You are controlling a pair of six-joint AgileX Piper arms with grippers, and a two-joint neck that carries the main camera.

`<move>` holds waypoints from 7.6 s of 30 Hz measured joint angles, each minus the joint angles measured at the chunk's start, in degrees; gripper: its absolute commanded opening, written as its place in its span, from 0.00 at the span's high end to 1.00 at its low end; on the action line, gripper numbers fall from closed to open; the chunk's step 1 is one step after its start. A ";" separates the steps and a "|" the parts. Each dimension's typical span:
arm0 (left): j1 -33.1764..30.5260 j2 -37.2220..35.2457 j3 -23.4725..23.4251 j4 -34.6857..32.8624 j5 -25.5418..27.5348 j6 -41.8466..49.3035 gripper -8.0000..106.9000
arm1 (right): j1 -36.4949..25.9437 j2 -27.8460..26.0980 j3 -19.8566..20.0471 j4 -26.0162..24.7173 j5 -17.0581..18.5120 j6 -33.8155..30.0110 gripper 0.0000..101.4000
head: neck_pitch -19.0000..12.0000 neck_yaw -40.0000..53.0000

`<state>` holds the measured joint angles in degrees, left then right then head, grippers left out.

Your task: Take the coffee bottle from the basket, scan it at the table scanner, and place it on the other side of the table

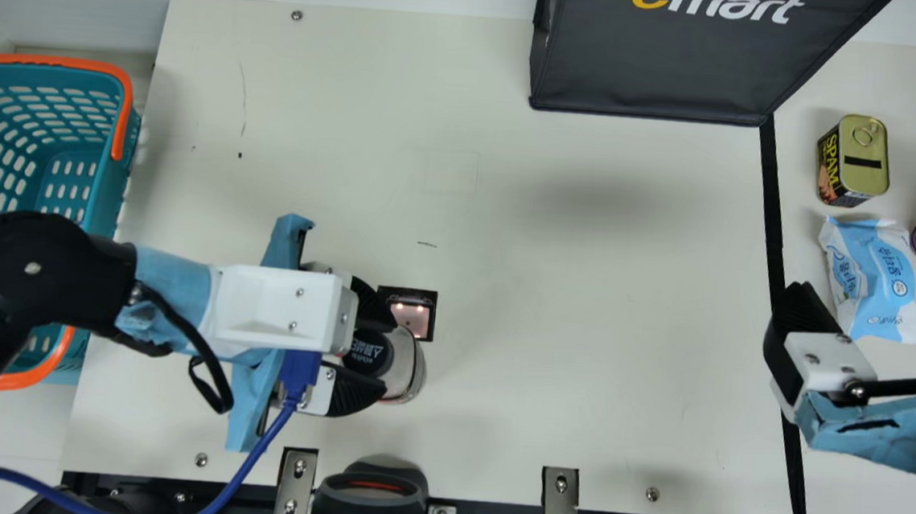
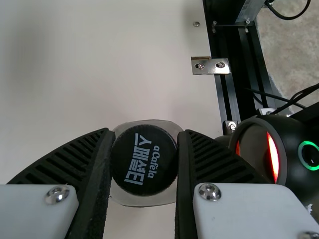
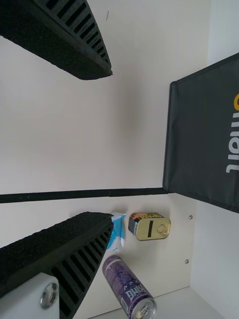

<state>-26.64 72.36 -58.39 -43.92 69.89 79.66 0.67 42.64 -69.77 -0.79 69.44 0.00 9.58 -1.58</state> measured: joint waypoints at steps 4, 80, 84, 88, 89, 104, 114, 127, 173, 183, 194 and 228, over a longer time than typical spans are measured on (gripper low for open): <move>1.18 0.73 -0.95 0.53 0.00 0.23 1.00 | 0.00 0.00 0.00 0.00 0.00 0.00 0.06 | 0.09 -0.09; 1.72 -1.98 -1.33 7.12 -13.38 -28.23 0.15 | 0.00 0.00 0.00 0.00 0.05 0.00 0.06 | 0.00 -0.09; 0.37 -4.23 -1.21 10.41 -14.74 -37.79 0.15 | 0.00 0.00 0.00 0.00 0.05 0.00 0.06 | 0.00 -0.09; -1.22 -5.43 -1.33 14.29 -15.99 -47.43 0.15 | 0.00 0.00 0.00 0.00 0.05 0.00 0.06 | 0.09 -0.09; -1.69 -5.44 -1.33 15.16 -16.12 -49.47 0.15 | 0.00 0.00 0.00 0.00 0.05 0.00 0.06 | 0.09 -0.09; -12.58 -4.54 -3.91 32.48 -18.48 -86.73 0.15 | 0.00 0.00 0.00 0.00 0.05 0.00 0.06 | 0.00 -0.09; -22.66 -3.52 -3.64 48.45 -19.76 -109.71 0.15 | 0.00 0.00 0.00 0.00 0.05 0.00 0.06 | 0.09 -0.09; -35.41 -1.85 -1.43 69.45 -17.50 -136.76 0.15 | 0.00 0.00 0.00 0.00 0.12 0.00 0.06 | 0.09 -0.09; -47.49 7.90 1.54 83.52 -13.29 -163.99 0.15 | 0.00 0.00 0.00 0.00 0.06 0.00 0.06 | 0.00 -0.09; -47.96 8.22 1.30 82.88 -12.75 -163.87 0.50 | 0.00 0.00 0.00 0.00 0.06 0.00 0.06 | 0.09 -0.09; -48.40 7.64 1.30 82.76 -12.64 -163.74 1.00 | 0.00 0.00 0.00 0.00 0.06 0.00 0.06 | 0.00 -0.09; -28.70 -5.30 2.44 58.59 -22.69 -116.79 1.00 | 0.00 0.00 0.00 0.00 0.07 0.00 0.06 | 0.09 -0.09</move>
<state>-55.34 67.06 -55.95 14.67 47.20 -37.13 0.67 42.64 -69.77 -0.79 69.50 0.00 9.67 -1.67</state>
